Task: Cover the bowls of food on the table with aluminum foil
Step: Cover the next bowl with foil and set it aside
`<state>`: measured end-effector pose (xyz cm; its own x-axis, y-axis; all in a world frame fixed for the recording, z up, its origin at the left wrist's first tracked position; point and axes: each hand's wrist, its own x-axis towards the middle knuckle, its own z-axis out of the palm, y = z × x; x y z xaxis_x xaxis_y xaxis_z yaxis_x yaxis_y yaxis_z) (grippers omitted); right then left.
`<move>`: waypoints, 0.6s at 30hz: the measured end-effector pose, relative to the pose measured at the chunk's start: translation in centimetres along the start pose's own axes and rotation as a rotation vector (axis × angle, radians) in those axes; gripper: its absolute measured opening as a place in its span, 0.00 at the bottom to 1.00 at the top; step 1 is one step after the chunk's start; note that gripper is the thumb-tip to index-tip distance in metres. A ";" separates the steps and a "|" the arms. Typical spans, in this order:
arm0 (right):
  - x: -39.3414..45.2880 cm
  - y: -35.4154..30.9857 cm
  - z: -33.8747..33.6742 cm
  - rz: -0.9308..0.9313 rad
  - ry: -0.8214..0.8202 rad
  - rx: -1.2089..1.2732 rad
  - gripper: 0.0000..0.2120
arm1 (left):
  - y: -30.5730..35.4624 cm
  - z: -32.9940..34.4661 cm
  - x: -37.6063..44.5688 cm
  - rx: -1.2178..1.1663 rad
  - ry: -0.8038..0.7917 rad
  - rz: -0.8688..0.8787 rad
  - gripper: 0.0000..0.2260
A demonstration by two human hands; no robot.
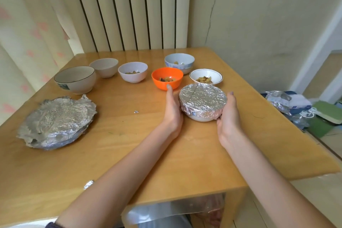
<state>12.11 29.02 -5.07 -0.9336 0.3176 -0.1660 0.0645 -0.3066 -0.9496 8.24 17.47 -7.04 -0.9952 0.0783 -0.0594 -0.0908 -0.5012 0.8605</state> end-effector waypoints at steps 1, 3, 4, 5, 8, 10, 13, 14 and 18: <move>0.0 0.1 -0.1 0.005 0.030 -0.017 0.20 | 0.3 -0.4 -0.1 0.023 0.016 -0.011 0.29; -0.3 0.4 -0.2 -0.035 0.136 -0.083 0.20 | 1.0 -1.3 -0.6 0.093 0.062 -0.012 0.29; -0.5 0.5 -0.2 -0.098 0.189 -0.132 0.21 | 1.5 -1.9 -1.1 0.129 0.096 -0.003 0.31; -1.0 0.5 -0.1 -0.188 0.221 -0.190 0.23 | 2.1 -2.4 -1.7 0.169 0.137 0.001 0.29; -1.9 1.1 0.5 -0.518 0.149 -0.366 0.26 | 4.8 -5.1 -4.8 0.402 0.243 0.139 0.13; -2.6 1.8 1.1 -0.722 0.054 -0.487 0.27 | 6.8 -8.7 -7.3 0.747 0.356 0.401 0.04; -3.6 2.5 2.9 -0.938 -0.056 -0.653 0.28 | 10.1 -15.6 -10.2 1.415 0.579 0.539 0.05; -4.0 2.8 4.0 -0.971 -0.110 -0.682 0.28 | 10.9 -17.7 -10.6 1.604 0.636 0.411 0.13; -5.1 4.5 9.7 -0.981 -0.387 -0.779 0.28 | 12.0 -21.2 -12.4 1.807 0.547 0.018 0.35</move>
<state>13.74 17.36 -5.96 -0.7399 -0.2058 0.6405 -0.6316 0.5402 -0.5561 18.65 -7.78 -6.74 -0.9292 -0.3441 0.1347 -0.3004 0.9157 0.2669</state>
